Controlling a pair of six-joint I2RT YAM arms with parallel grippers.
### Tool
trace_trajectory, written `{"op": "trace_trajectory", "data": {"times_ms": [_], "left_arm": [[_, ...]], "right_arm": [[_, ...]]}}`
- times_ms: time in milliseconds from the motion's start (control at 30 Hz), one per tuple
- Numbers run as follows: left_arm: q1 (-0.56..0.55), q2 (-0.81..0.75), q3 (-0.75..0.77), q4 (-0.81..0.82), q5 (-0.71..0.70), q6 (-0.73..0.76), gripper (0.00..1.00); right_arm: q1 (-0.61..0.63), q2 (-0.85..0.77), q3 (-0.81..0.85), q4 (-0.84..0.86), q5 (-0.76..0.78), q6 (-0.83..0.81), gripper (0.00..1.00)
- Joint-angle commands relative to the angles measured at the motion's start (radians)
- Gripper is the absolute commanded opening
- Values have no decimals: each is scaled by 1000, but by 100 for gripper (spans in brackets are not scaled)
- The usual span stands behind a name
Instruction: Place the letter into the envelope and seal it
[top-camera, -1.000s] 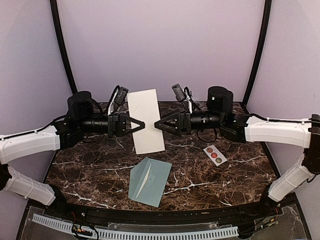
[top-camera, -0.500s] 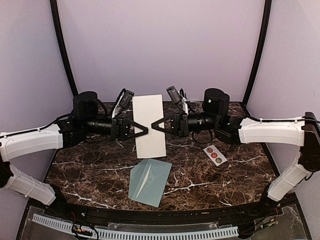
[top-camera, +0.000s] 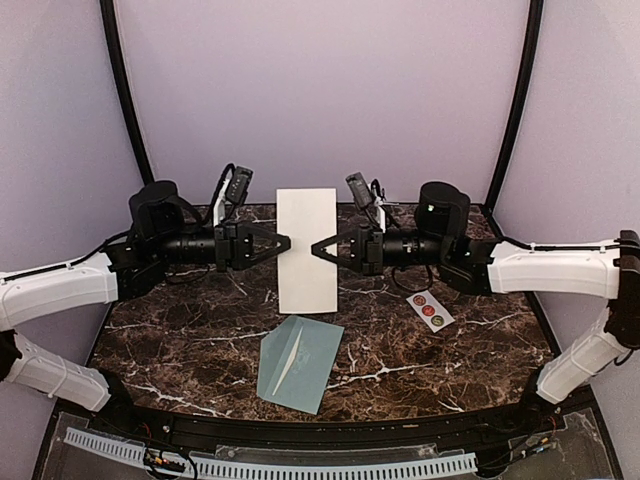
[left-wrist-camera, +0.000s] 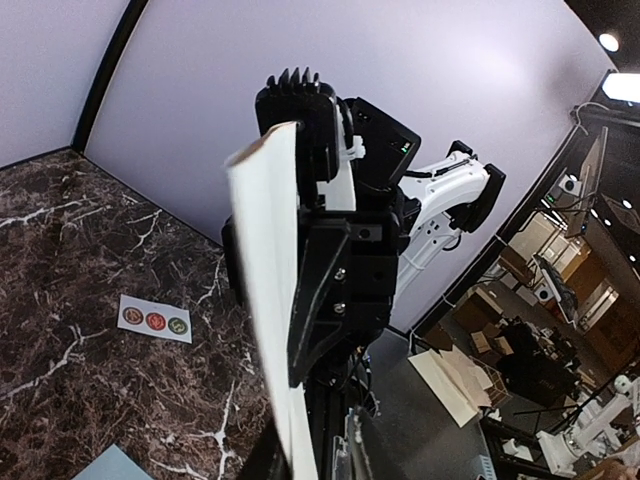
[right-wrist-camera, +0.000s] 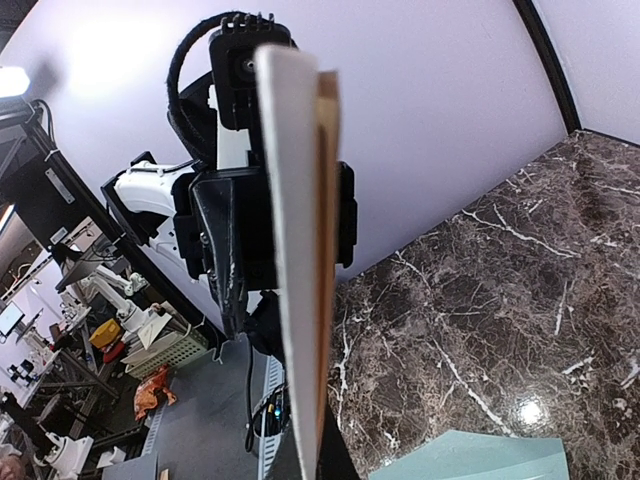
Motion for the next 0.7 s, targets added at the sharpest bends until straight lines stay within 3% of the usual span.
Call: {"op": "trace_trajectory", "data": {"times_ms": [0,100,167,267,400,667], "left_arm": [[-4,1,-16,61,6,-30,10],[-4,5,-13,38,-5,-25,0],[-4,-2,-10,11,-24,-10,0],[0,-9,7,-68,-71,26,0],[41,-8,34,-179,-48,64,0],[237,-27,13,-223,132,65,0]], "right_arm": [[4,-30,-11,40,27,0,0],[4,-42,-15,24,51,-5,3],[4,-56,-21,6,74,-11,16],[3,-89,-33,-29,115,-23,45],[-3,-140,-53,-109,175,-45,68],[72,-227,-106,-408,439,-146,87]]}}
